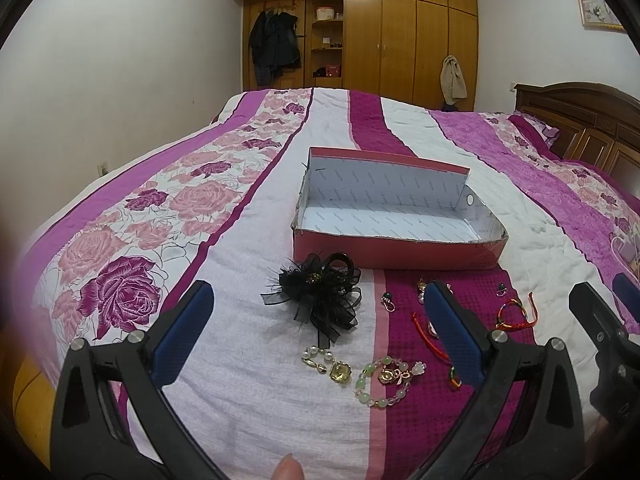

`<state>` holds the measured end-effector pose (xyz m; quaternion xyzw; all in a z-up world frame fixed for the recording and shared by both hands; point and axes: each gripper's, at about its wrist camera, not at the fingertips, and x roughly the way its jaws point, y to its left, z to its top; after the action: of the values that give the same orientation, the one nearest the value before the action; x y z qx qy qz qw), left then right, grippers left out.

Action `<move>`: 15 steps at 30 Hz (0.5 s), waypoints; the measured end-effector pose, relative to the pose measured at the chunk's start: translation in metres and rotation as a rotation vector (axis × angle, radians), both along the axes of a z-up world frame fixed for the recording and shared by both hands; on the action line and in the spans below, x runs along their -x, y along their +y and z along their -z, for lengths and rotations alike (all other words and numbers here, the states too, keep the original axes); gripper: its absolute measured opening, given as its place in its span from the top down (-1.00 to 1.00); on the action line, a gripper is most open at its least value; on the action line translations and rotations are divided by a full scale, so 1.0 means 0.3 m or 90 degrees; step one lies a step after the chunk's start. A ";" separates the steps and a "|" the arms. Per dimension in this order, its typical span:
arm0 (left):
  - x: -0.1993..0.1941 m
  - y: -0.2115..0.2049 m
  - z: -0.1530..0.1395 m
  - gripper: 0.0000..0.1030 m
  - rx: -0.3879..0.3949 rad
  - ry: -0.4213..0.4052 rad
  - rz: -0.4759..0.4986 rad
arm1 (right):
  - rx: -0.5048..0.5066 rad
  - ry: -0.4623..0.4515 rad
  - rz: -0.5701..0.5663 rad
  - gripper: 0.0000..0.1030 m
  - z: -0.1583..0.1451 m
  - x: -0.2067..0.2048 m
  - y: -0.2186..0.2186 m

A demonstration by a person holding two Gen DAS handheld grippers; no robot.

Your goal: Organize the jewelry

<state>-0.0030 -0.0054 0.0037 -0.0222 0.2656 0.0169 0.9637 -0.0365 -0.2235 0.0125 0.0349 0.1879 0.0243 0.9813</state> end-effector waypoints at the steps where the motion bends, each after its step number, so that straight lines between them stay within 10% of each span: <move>1: -0.001 -0.001 -0.002 -0.90 0.000 0.000 0.001 | 0.000 0.000 0.000 -1.00 0.000 0.001 0.001; 15: 0.001 -0.002 -0.002 -0.91 0.000 -0.001 0.000 | -0.006 0.000 0.005 -1.00 0.000 -0.006 -0.010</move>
<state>-0.0034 -0.0059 0.0042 -0.0218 0.2647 0.0168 0.9639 -0.0347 -0.2266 0.0126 0.0403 0.1876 0.0210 0.9812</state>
